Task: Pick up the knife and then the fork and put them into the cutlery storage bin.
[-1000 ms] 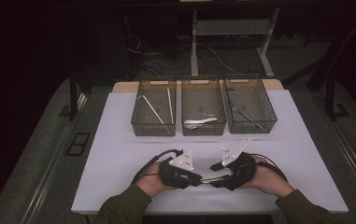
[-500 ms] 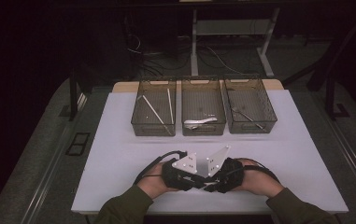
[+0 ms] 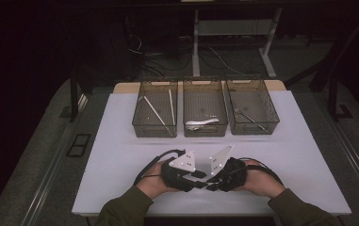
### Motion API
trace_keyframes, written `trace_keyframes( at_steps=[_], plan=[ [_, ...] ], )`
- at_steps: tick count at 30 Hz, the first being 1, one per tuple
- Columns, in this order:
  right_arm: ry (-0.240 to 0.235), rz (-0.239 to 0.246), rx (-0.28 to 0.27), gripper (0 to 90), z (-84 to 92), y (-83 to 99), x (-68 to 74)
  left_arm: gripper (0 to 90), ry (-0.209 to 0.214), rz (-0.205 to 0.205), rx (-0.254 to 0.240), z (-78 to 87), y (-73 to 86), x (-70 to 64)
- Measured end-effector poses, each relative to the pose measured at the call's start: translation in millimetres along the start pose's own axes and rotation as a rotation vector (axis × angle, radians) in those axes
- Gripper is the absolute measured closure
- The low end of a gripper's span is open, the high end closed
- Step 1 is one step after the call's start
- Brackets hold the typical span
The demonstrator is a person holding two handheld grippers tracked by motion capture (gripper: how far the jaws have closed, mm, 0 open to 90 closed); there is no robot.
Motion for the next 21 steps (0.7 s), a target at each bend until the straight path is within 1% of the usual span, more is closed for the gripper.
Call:
trace_keyframes(
  at_steps=[1,2,3,4,5,6,7,8,10,14,15,16,17,18,19,20,21],
  plan=[
    [0.006,-0.016,-0.005,78.5,1.2,1.7,-2.0,61.6,-0.015,0.017,-0.015,4.4,-0.3,2.4],
    [0.027,0.007,0.004,78.5,2.5,5.6,-8.1,57.8,-0.03,0.028,-0.037,8.5,-0.6,5.1],
    [0.032,-0.012,0.003,78.5,4.4,7.8,-9.8,55.5,-0.037,0.051,-0.054,12.9,0.0,6.7],
    [0.035,-0.033,-0.01,78.5,6.4,9.2,-11.4,54.2,-0.044,0.078,-0.066,17.3,2.1,7.9],
    [0.045,-0.03,-0.011,78.5,8.7,11.9,-15.0,51.9,-0.054,0.087,-0.074,21.3,4.6,10.3],
    [0.053,-0.05,-0.019,78.5,11.1,13.3,-16.6,50.3,-0.065,0.1,-0.079,25.1,8.1,12.4],
    [0.064,-0.058,-0.021,78.5,13.8,15.4,-19.4,48.9,-0.079,0.105,-0.075,29.4,12.7,15.2],
    [0.067,-0.074,-0.026,78.5,16.8,17.2,-20.7,46.2,-0.09,0.125,-0.083,32.8,16.4,17.2],
    [0.087,-0.088,-0.04,78.5,23.6,21.3,-26.0,41.3,-0.119,0.151,-0.097,40.6,23.1,21.5],
    [0.128,-0.131,-0.07,78.5,41.2,30.5,-36.9,36.0,-0.175,0.183,-0.125,51.0,30.7,28.7],
    [0.141,-0.15,-0.072,78.5,46.3,33.0,-39.2,33.8,-0.185,0.191,-0.128,51.8,32.4,29.3],
    [0.153,-0.153,-0.082,78.5,51.0,34.9,-42.3,31.6,-0.197,0.195,-0.127,52.2,34.6,30.2],
    [0.161,-0.17,-0.09,78.5,55.7,36.8,-44.6,29.6,-0.206,0.205,-0.12,52.3,37.4,30.7],
    [0.174,-0.177,-0.101,78.5,60.4,38.5,-47.8,27.7,-0.216,0.21,-0.117,52.0,40.0,31.2],
    [0.179,-0.209,-0.113,78.5,64.9,39.8,-49.4,25.3,-0.224,0.219,-0.11,51.9,42.8,31.5],
    [0.196,-0.202,-0.116,78.5,70.1,42.9,-53.7,24.0,-0.231,0.226,-0.102,51.8,45.6,31.9],
    [0.204,-0.228,-0.131,78.5,74.4,43.9,-55.4,22.5,-0.237,0.233,-0.096,51.4,48.2,32.1]
  ],
)
Point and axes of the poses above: each handheld gripper's, and its own axes: z roughly backward along the jaws, y roughly out of its underside, x roughly to its left, the point moved 9 cm from there along -z, roughly forward along the jaws, and after that the axes turned 5 degrees about z, right-handed, at the moved point
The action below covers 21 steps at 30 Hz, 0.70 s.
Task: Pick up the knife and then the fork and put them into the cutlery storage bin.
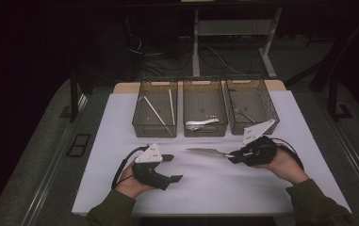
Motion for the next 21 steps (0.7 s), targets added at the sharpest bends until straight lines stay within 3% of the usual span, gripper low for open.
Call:
trace_keyframes(
  at_steps=[4,10,15,21],
  plan=[
    [0.037,-0.034,-0.027,78.5,14.7,2.5,-14.3,16.9,-0.028,0.013,0.003,0.2,8.1,3.8],
    [0.087,-0.098,-0.063,78.4,30.7,4.3,-33.4,9.8,-0.059,0.066,-0.033,3.5,13.8,12.1],
    [0.139,-0.142,-0.094,78.4,42.4,5.7,-55.2,2.9,-0.1,0.076,-0.025,3.2,16.7,18.0],
    [0.194,-0.207,-0.113,78.4,57.5,7.4,-82.1,0.0,-0.111,0.082,-0.02,1.4,16.7,20.3]
  ],
)
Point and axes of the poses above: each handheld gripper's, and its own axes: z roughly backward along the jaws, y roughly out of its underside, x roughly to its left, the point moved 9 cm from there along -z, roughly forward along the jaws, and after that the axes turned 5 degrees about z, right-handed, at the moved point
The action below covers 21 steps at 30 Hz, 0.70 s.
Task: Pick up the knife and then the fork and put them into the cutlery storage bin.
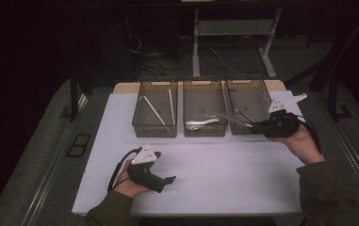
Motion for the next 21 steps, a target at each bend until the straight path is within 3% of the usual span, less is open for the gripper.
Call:
trace_keyframes(
  at_steps=[6,10,18,21],
  plan=[
    [0.068,-0.063,-0.012,78.4,11.6,-8.2,-29.7,0.0,-0.006,0.0,-0.002,-0.4,0.0,1.6],
    [0.12,-0.118,-0.011,78.4,15.9,-11.8,-49.7,0.0,-0.019,-0.026,0.014,-1.1,1.7,2.6],
    [0.219,-0.22,0.02,78.4,12.0,-8.3,-83.6,0.0,-0.016,-0.037,0.017,-0.1,2.5,1.9],
    [0.23,-0.254,0.033,78.4,7.1,-6.8,-91.9,0.0,-0.021,-0.04,0.023,-1.3,3.5,2.1]
  ],
)
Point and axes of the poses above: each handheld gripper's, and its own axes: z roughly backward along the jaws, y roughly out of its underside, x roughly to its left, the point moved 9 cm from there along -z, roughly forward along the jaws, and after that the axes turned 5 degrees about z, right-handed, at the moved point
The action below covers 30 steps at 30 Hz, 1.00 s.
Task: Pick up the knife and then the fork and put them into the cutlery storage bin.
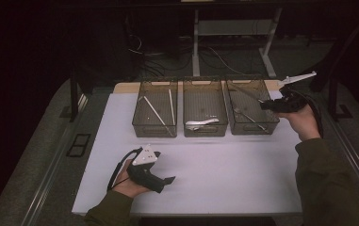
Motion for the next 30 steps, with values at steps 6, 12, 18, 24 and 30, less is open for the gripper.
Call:
trace_keyframes(
  at_steps=[6,12,18,24,30],
  plan=[
    [0.038,-0.037,0.073,78.4,-20.3,4.7,-12.1,0.0,0.004,-0.028,0.016,-1.3,1.4,-2.2],
    [0.064,-0.058,0.143,78.3,-42.5,15.0,-20.0,0.0,0.01,-0.028,0.017,-2.2,1.3,-2.3],
    [0.069,-0.07,0.176,78.0,-59.8,19.9,-20.9,0.0,0.013,-0.03,0.02,-3.0,1.5,-2.7],
    [0.08,-0.07,0.206,77.4,-68.1,26.0,-21.3,0.0,0.015,-0.029,0.022,-2.8,1.3,-3.5],
    [0.068,-0.094,0.13,67.2,-59.1,16.0,-21.8,0.0,0.019,-0.028,0.026,-3.6,1.5,-3.6]
  ],
)
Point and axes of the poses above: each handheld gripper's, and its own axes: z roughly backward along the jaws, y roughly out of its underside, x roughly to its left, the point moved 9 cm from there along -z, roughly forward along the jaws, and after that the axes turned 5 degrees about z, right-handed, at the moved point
